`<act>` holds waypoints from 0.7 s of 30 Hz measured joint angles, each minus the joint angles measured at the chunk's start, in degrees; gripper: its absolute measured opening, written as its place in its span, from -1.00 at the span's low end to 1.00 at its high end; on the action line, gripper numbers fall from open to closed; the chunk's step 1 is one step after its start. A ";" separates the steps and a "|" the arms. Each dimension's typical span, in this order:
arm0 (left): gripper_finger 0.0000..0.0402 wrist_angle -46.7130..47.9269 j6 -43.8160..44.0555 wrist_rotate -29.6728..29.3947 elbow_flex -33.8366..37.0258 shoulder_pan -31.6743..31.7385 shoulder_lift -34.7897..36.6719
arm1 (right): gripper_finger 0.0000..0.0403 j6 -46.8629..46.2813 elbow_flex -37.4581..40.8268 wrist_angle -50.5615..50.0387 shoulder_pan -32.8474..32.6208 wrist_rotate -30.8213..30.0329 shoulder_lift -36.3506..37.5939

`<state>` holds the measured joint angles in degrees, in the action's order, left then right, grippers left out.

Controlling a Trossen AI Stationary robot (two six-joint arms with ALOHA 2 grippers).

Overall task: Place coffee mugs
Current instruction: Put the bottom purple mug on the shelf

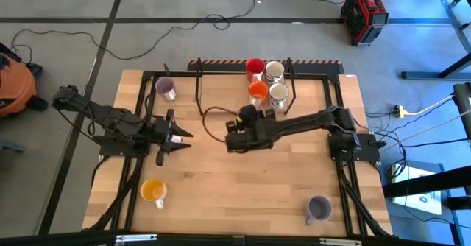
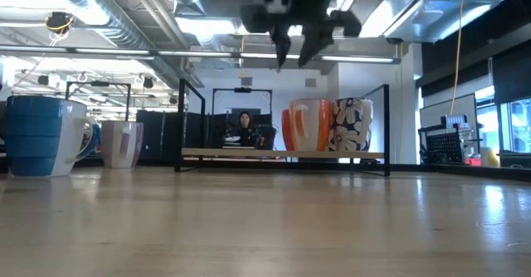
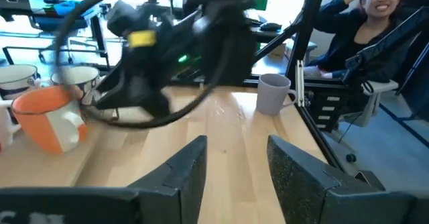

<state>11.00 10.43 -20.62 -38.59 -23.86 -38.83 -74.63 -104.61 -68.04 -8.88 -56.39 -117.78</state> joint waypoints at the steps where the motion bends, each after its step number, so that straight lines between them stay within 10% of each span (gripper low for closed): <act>1: -0.20 0.30 0.47 0.16 -0.01 0.00 -0.15 | -0.19 0.33 -1.08 -0.99 -0.91 0.20 0.00; 21: 0.02 1.23 3.14 3.99 -0.04 -0.28 -7.94 | -0.19 -9.60 -4.40 -10.67 -28.19 11.94 3.94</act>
<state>12.23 13.57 -16.63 -38.63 -24.14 -46.77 -84.22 -109.01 -78.71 -37.07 -44.45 -113.84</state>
